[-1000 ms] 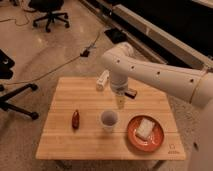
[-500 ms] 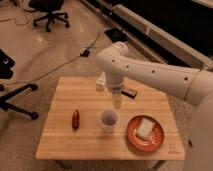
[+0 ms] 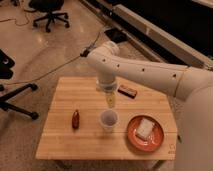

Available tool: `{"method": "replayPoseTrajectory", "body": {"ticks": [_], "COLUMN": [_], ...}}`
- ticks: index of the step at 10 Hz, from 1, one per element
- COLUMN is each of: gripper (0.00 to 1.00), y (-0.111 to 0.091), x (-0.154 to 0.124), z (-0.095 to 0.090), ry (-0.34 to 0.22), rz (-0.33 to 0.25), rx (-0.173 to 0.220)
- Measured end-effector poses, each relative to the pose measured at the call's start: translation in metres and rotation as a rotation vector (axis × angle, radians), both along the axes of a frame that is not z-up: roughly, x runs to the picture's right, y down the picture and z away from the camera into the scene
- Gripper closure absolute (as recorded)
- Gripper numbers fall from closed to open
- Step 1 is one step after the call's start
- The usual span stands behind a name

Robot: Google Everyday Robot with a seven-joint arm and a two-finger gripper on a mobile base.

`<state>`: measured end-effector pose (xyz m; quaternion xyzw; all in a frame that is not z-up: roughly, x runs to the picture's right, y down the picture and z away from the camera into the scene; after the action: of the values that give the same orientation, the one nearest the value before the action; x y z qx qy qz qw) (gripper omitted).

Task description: Place the pepper in the ceramic bowl

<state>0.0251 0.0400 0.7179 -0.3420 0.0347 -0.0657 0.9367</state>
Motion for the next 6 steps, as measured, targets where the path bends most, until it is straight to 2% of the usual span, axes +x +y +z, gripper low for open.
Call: {"method": "replayPoseTrajectory", "body": {"ticks": [3, 4, 5, 6], "gripper": [0.39, 0.33, 0.23, 0.2], "y": [-0.002, -0.002, -0.003, -0.003], "x": [-0.024, -0.027, -0.024, -0.026], "z": [0.003, 0.003, 0.005, 0.009], "ry": [0.0, -0.002, 0.005, 0.01], "rz": [-0.012, -0.016, -0.015, -0.017], "rx": [0.0, 0.001, -0.001, -0.005]}}
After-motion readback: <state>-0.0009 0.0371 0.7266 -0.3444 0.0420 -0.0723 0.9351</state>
